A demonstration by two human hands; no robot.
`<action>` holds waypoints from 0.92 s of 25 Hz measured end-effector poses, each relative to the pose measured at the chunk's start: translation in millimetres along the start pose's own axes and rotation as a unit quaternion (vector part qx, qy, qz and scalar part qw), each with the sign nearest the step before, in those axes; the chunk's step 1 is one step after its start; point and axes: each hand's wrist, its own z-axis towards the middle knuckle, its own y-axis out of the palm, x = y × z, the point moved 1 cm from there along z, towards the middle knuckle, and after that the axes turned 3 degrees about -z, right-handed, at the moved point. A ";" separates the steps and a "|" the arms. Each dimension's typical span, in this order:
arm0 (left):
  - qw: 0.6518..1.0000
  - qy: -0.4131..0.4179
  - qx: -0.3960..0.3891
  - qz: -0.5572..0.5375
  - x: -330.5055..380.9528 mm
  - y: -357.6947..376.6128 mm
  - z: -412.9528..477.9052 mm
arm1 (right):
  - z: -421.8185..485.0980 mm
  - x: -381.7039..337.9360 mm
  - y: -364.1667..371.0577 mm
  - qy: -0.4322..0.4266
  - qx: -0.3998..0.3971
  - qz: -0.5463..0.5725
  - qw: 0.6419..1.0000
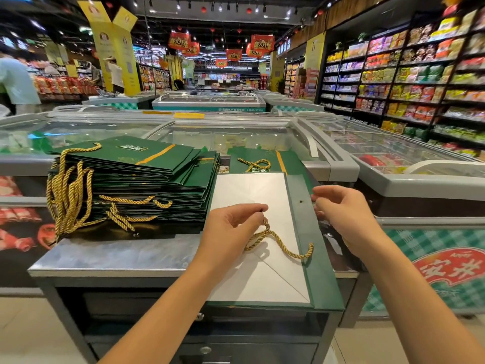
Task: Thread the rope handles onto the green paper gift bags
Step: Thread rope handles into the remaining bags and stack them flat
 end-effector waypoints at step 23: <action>0.959 0.188 -0.022 0.213 -5.4 51.1 87.4 | 12.9 3.6 3.0 -0.044 -0.084 0.151 0.984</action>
